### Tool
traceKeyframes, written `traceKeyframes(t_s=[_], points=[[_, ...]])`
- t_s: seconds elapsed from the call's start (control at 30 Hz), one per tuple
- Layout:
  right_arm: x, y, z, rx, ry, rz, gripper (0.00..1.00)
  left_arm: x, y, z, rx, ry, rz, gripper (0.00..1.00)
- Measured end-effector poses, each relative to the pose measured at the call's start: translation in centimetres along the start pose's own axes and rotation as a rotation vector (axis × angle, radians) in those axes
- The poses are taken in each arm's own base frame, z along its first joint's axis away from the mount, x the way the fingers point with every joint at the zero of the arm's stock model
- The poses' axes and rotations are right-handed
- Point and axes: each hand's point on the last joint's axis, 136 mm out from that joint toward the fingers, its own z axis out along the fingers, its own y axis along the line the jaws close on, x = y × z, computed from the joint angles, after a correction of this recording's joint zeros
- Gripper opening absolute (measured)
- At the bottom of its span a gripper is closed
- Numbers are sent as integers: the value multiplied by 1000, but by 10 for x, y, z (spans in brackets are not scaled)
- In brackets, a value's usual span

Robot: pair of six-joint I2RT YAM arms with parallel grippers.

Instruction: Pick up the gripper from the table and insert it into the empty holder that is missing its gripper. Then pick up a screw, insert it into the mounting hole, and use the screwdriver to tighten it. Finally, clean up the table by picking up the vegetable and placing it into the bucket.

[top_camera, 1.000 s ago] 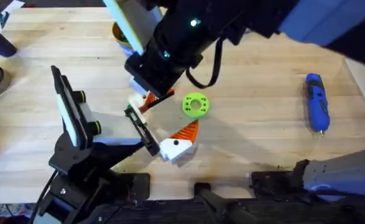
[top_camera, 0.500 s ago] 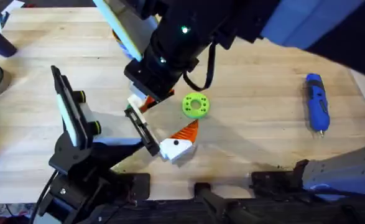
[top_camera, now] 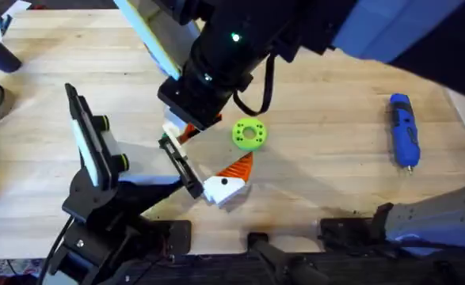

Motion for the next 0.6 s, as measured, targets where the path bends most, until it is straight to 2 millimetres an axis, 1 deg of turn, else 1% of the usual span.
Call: traceKeyframes(t_s=[0.2,0.6], points=[[0,0,4,0,9,1,7,0,0,0,0,0,0,990],[3,-3,22,1,50,6,7,0,0,0,0,1,-5,990]])
